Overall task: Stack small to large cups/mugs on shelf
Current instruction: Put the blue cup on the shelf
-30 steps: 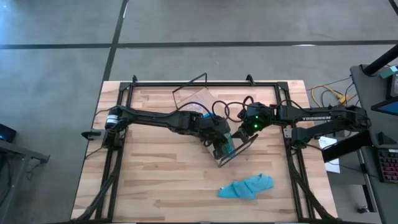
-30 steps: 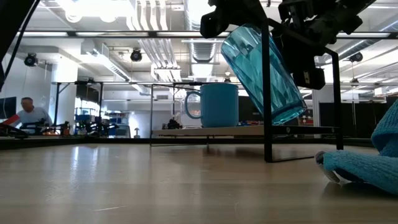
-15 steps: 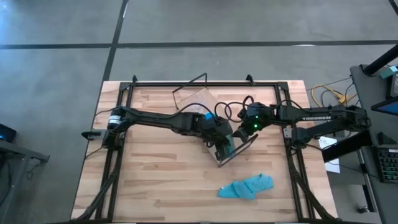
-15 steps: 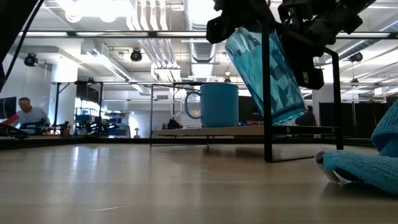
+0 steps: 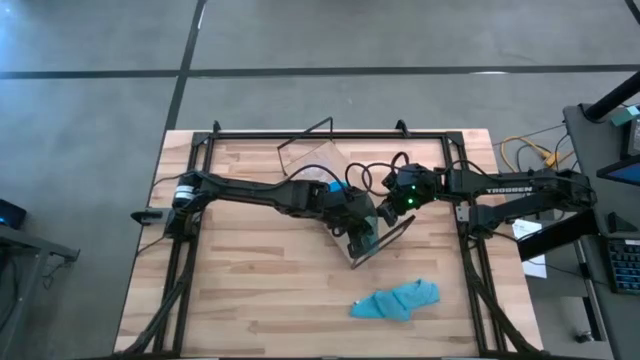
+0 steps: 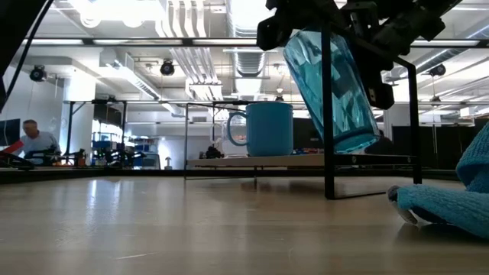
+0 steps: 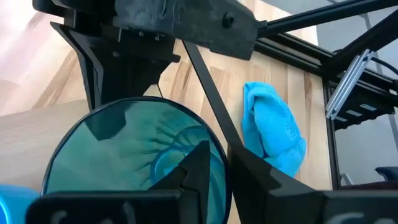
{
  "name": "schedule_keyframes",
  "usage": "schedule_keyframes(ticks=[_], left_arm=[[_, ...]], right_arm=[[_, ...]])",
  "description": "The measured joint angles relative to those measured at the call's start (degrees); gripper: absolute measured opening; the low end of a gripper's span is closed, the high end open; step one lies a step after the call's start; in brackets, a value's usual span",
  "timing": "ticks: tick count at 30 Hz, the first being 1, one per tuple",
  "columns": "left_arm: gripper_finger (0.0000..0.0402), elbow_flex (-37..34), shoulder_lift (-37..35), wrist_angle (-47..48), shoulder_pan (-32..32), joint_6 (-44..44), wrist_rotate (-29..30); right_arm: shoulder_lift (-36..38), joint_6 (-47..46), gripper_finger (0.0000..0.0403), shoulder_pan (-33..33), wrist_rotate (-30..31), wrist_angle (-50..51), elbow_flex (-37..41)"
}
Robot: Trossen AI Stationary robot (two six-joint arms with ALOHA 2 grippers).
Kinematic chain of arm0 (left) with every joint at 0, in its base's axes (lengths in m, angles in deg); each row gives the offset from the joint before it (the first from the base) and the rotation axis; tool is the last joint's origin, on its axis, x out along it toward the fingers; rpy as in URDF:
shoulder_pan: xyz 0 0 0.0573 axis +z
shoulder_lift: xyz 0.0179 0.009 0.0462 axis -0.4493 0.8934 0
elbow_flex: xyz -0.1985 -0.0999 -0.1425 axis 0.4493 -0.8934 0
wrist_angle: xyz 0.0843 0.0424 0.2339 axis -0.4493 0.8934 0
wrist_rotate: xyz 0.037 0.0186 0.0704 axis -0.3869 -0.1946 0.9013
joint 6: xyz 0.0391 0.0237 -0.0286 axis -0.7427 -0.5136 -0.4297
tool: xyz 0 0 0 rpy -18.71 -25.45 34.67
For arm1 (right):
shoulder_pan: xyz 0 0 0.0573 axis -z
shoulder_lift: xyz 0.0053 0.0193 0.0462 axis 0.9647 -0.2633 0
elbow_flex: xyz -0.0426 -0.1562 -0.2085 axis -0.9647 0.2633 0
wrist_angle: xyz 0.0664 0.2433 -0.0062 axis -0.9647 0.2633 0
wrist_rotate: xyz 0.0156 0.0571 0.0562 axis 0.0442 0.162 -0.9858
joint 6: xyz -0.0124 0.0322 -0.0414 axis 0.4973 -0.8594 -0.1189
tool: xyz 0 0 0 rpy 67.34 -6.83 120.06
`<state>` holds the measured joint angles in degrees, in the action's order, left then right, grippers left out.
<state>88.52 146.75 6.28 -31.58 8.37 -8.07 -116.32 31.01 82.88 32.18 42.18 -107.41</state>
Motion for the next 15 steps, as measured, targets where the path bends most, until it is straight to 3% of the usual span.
schedule_keyframes(ticks=[15], left_arm=[[0.0041,0.00,-0.02,0.00,0.00,0.02,-0.05]], right_arm=[[0.00,0.82,0.0038,0.00,4.05,-3.65,0.00]])
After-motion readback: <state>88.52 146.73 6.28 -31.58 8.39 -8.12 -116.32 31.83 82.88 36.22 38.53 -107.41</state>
